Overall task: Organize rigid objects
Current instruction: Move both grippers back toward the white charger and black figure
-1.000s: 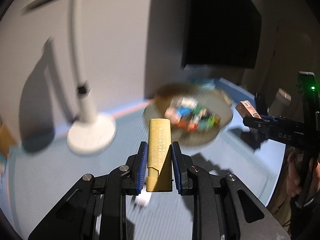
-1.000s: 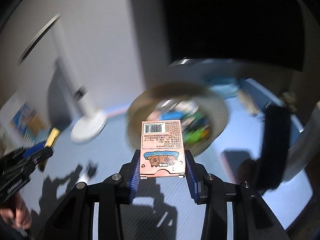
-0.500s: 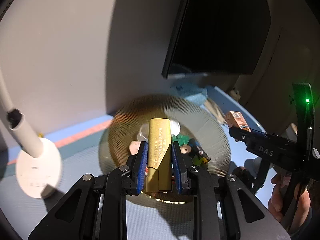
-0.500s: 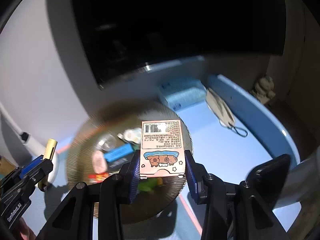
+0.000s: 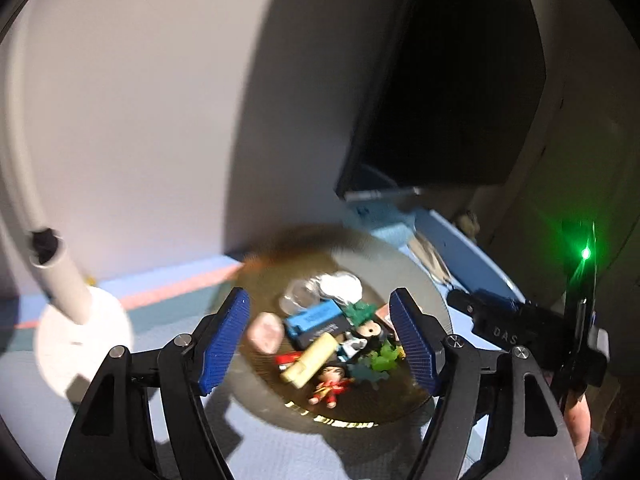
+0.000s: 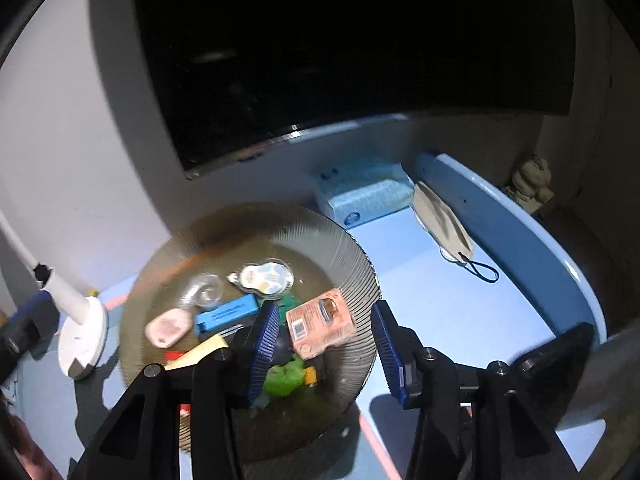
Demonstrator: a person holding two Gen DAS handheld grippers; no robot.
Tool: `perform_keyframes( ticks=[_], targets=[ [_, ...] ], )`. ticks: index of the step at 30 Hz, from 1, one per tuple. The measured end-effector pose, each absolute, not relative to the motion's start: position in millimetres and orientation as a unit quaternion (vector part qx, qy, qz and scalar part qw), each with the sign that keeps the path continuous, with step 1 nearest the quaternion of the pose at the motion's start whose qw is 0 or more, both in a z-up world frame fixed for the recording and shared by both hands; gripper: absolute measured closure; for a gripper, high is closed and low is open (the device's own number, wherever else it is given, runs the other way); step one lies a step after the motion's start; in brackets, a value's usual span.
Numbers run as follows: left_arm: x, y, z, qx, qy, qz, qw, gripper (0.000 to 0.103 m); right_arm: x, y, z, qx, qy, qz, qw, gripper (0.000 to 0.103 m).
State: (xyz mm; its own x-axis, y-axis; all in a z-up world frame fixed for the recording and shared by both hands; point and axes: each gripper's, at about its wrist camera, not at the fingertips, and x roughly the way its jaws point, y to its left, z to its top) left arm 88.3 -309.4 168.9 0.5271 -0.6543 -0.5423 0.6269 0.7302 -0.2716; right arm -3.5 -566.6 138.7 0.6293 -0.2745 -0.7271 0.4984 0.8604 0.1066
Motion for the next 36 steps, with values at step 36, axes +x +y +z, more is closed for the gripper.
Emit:
perform_keyframes(
  ticks=[36],
  targets=[
    [7.9, -46.5, 4.1, -0.103, 0.402, -0.082, 0.906, 0.025, -32.6, -331.8, 8.0, 0.078, 0.43, -0.026, 0.899, 0.042]
  ],
)
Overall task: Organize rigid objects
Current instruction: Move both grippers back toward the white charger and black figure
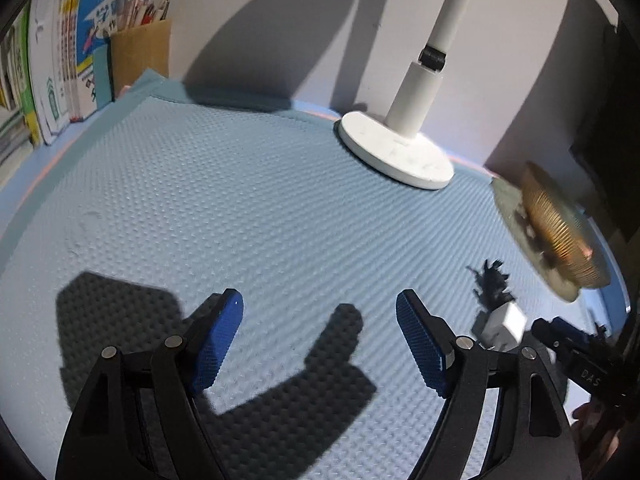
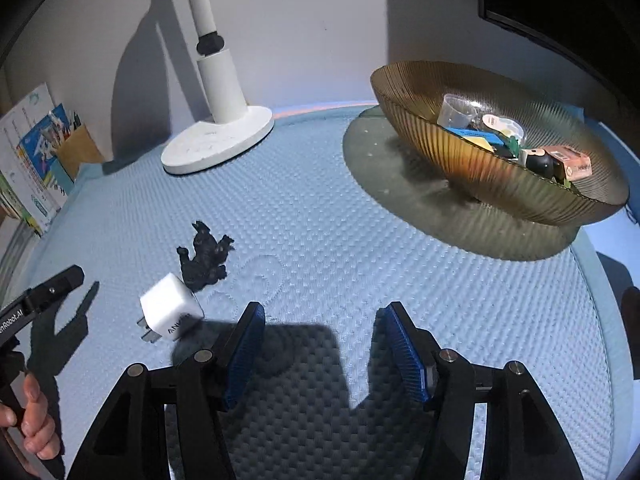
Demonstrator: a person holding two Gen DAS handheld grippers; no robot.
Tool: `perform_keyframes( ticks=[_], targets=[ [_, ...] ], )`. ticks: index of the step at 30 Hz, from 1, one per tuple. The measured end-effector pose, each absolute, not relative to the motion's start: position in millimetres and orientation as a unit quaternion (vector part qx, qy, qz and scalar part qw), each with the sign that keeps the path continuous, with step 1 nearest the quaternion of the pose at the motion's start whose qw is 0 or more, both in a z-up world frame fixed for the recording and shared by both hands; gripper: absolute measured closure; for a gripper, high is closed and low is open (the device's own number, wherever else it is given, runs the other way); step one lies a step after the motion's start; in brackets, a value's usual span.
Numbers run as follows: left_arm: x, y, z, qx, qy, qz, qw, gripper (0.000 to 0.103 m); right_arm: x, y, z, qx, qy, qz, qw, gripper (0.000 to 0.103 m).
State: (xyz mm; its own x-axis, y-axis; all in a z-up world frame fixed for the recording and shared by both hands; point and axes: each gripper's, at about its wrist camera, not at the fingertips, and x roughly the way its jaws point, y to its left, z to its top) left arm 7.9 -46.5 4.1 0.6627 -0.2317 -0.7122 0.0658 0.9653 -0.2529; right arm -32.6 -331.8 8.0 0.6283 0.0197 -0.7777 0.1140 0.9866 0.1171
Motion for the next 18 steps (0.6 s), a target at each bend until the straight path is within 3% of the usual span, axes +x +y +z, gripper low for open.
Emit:
perform_keyframes(
  ticks=[7, 11, 18],
  targets=[
    [8.8, -46.7, 3.3, -0.088, 0.406, -0.082, 0.906, 0.025, -32.4, -325.1, 6.7, 0.058, 0.432, -0.016, 0.9, 0.035],
    [8.8, -45.1, 3.0, -0.086, 0.411, -0.082, 0.904, 0.025, -31.0, -326.8, 6.4, 0.06, 0.435, -0.013, 0.898, 0.027],
    [8.5, -45.2, 2.6, -0.088, 0.413, -0.084, 0.903, 0.025, -28.6, -325.5, 4.9, 0.055, 0.439, -0.015, 0.897, 0.022]
  ],
)
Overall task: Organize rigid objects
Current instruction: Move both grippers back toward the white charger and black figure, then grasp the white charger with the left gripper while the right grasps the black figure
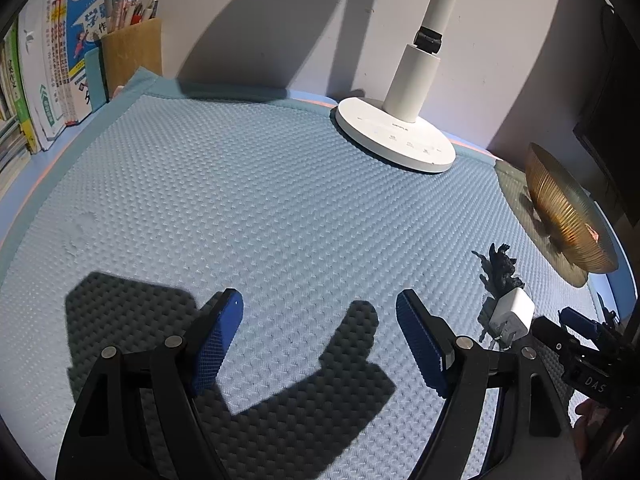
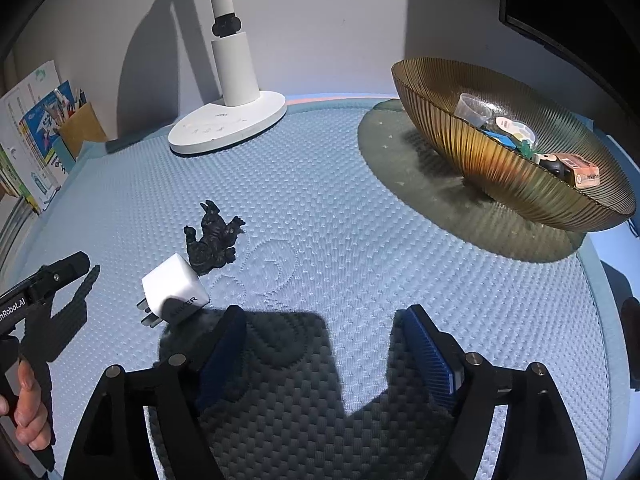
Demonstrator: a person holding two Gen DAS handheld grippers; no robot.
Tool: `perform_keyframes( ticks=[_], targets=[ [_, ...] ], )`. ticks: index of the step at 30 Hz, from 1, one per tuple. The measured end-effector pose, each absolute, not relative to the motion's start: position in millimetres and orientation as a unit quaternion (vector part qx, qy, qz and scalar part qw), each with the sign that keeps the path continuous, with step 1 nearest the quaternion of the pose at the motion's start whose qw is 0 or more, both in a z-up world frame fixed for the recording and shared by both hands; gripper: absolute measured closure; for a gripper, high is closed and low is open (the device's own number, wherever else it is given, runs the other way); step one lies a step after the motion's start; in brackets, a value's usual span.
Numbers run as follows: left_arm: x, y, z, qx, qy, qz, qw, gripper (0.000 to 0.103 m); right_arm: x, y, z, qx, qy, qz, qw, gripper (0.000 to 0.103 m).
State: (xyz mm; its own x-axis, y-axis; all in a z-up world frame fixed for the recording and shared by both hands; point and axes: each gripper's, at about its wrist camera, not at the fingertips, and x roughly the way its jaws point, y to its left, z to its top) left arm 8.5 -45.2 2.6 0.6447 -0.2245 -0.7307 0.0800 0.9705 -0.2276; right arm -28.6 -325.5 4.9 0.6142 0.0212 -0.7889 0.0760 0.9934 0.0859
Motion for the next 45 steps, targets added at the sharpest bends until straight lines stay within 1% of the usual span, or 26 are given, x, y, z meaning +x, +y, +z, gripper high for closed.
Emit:
perform_keyframes(
  ticks=[4, 18, 19, 20, 21, 24, 28, 32, 36, 37, 39, 40, 41, 42, 44, 45],
  targets=[
    [8.8, -45.4, 2.7, -0.087, 0.414, -0.086, 0.902, 0.025, -27.6, -326.8, 4.0, 0.056, 0.441, -0.017, 0.896, 0.02],
    [8.1, -47.7, 1.7, -0.083, 0.416, -0.085, 0.901, 0.023, -28.0, -327.3, 2.9, 0.056, 0.437, -0.02, 0.897, 0.019],
    [7.7, -47.8, 1.6, -0.083, 0.416, -0.085, 0.901, 0.023, -28.1, -327.1, 2.9, 0.056, 0.437, -0.02, 0.897, 0.017],
    [7.7, -47.9, 1.7, -0.083, 0.416, -0.085, 0.901, 0.023, -28.0, -326.8, 2.8, 0.057, 0.438, -0.02, 0.897, 0.013],
    [7.4, -48.0, 1.7, -0.083, 0.416, -0.086, 0.901, 0.023, -27.9, -326.8, 2.3, 0.057, 0.439, -0.018, 0.897, 0.012],
    [5.6, -51.5, 3.4, -0.08, 0.414, -0.097, 0.902, 0.023, -29.1, -328.2, 1.4, 0.06, 0.439, -0.018, 0.896, 0.011],
    [1.4, -70.0, 6.9, -0.048, 0.418, -0.145, 0.895, 0.023, -32.0, -330.6, 1.0, 0.066, 0.438, -0.017, 0.897, 0.011],
    [-0.8, -95.9, 15.4, -0.061, 0.447, -0.265, 0.852, 0.023, -39.2, -340.7, 4.9, 0.09, 0.436, -0.009, 0.895, 0.011],
    [-9.2, -130.8, 35.5, 0.01, 0.411, -0.303, 0.86, 0.023, -46.4, -357.3, 11.2, 0.15, 0.432, 0.001, 0.89, 0.011],
    [-8.6, -138.5, 37.3, 0.024, 0.407, -0.307, 0.86, 0.023, -46.8, -360.7, 14.9, 0.163, 0.432, 0.008, 0.887, 0.012],
    [-2.8, -153.4, 35.4, 0.042, 0.412, -0.314, 0.854, 0.024, -43.9, -361.5, 22.0, 0.173, 0.441, 0.014, 0.881, 0.02],
    [0.8, -158.1, 33.2, 0.042, 0.417, -0.319, 0.85, 0.025, -41.5, -360.9, 25.1, 0.176, 0.447, 0.02, 0.877, 0.03],
    [4.1, -163.9, 29.6, 0.038, 0.425, -0.329, 0.843, 0.025, -38.1, -359.6, 28.7, 0.183, 0.456, 0.033, 0.87, 0.035],
    [6.0, -166.2, 27.2, 0.033, 0.429, -0.336, 0.838, 0.025, -35.8, -357.8, 31.1, 0.185, 0.458, 0.039, 0.869, 0.037],
    [7.9, -171.8, 22.1, 0.021, 0.435, -0.347, 0.83, 0.027, -32.2, -352.5, 35.8, 0.186, 0.456, 0.044, 0.869, 0.037],
    [9.6, -173.2, 19.4, 0.018, 0.439, -0.349, 0.828, 0.033, -29.6, -349.1, 36.6, 0.182, 0.457, 0.044, 0.87, 0.037]
  ],
)
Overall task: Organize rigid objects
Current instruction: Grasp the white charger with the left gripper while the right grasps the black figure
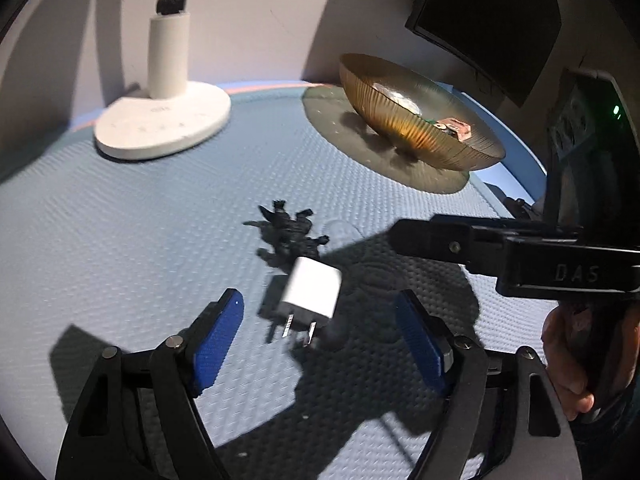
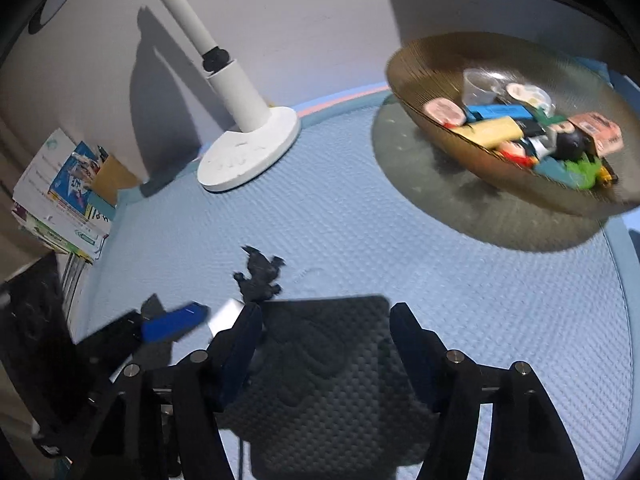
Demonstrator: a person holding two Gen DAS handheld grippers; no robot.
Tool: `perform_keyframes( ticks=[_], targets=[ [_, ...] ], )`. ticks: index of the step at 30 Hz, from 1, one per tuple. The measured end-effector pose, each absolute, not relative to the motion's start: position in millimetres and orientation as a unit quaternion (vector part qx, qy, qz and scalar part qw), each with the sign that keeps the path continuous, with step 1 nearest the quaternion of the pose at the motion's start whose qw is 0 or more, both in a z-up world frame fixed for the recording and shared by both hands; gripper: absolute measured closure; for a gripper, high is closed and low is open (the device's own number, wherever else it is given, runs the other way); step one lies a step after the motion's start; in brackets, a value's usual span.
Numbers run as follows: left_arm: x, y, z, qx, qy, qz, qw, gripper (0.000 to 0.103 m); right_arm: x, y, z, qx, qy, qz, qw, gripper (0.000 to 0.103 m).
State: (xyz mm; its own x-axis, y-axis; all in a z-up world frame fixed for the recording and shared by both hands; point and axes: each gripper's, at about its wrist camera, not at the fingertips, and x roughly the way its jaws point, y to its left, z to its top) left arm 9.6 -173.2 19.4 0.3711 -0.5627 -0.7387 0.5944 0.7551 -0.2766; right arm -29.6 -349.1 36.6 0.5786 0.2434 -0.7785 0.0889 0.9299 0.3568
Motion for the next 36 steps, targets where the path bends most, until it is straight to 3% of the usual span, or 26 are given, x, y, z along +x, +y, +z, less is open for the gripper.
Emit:
perform_keyframes(
  ticks=[2, 5, 18, 19, 22, 27, 31, 36],
  targets=[
    [13.5, -174.1, 16.2, 0.017, 0.444, -0.351, 0.824, 0.045, -21.9, -340.6, 36.7, 0.173, 0.461, 0.046, 0.869, 0.037],
    [14.6, -174.3, 13.0, 0.016, 0.444, -0.354, 0.823, 0.075, -11.1, -329.1, 34.7, 0.166, 0.468, 0.051, 0.866, 0.037],
    [10.2, -97.0, 18.6, -0.031, 0.433, -0.277, 0.857, 0.077, 33.5, -277.0, 16.9, 0.094, 0.487, 0.047, 0.867, 0.037],
    [10.8, -94.9, 18.3, -0.032, 0.434, -0.275, 0.857, 0.077, 36.6, -271.9, 14.3, 0.081, 0.488, 0.04, 0.868, 0.04],
    [10.1, -93.5, 17.2, -0.029, 0.434, -0.274, 0.858, 0.077, 36.7, -260.4, 13.3, 0.032, 0.477, 0.029, 0.878, 0.068],
    [6.8, -100.1, 11.5, -0.011, 0.444, -0.277, 0.852, 0.076, 14.2, -274.1, 23.7, 0.044, 0.459, 0.047, 0.886, 0.068],
    [7.0, -103.5, 6.6, -0.009, 0.45, -0.275, 0.849, 0.064, -16.0, -304.9, 33.8, 0.058, 0.445, 0.043, 0.893, 0.068],
    [10.4, -112.6, 6.9, 0.006, 0.447, -0.26, 0.856, 0.063, -37.6, -331.9, 23.9, 0.06, 0.456, 0.044, 0.887, 0.068]
  ],
)
